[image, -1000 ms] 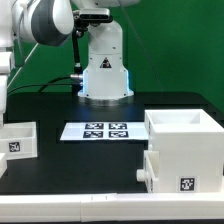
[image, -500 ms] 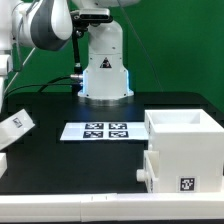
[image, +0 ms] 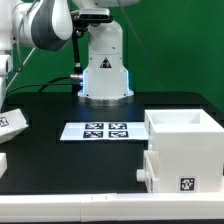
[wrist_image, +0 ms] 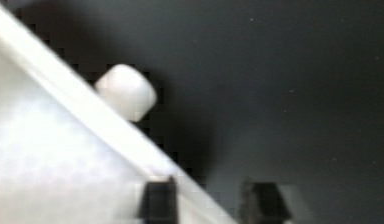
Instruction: Assemble drawer
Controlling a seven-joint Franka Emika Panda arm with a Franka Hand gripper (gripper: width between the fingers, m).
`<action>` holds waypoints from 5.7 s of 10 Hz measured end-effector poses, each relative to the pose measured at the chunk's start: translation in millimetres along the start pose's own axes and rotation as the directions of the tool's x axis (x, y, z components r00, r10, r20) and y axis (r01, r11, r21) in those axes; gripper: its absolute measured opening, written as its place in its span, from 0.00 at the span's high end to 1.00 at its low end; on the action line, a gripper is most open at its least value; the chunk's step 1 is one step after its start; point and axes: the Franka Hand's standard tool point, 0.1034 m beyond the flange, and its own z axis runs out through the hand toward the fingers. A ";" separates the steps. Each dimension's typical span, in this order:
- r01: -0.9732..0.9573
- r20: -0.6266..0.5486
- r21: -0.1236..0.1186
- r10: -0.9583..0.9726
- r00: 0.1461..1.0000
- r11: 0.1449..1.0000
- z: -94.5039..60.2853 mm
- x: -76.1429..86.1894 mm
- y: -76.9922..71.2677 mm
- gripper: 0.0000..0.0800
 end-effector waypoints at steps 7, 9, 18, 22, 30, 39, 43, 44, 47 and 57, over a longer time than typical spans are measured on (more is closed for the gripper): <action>-0.041 0.000 0.001 0.041 0.999 0.999 0.1 0.1 -0.5 1.00; 0.044 0.023 -0.020 -0.043 0.999 0.999 -4.3 5.9 12.0 1.00; -0.019 0.031 -0.039 0.020 0.999 0.999 -15.8 15.0 26.5 0.45; -0.361 -0.004 0.011 0.361 0.932 0.932 -19.3 20.3 41.2 0.20; -0.416 -0.013 0.009 0.416 0.909 0.909 -25.4 20.3 42.9 0.19; -0.929 -0.025 0.103 0.935 0.354 0.355 -7.7 32.5 52.4 0.19; -0.921 -0.031 0.096 0.926 0.377 0.379 1.4 32.1 49.5 0.40; -0.921 -0.031 0.096 0.926 0.377 0.379 1.5 32.2 49.5 0.65; -0.919 -0.032 0.095 0.924 0.380 0.382 1.4 32.7 50.1 0.96; -0.784 -0.062 -0.022 0.782 0.621 0.621 -24.1 107.4 66.6 0.95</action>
Offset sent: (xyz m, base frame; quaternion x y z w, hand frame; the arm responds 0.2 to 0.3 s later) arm 0.0000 0.0000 0.0000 0.0000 0.0000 0.0000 1.0000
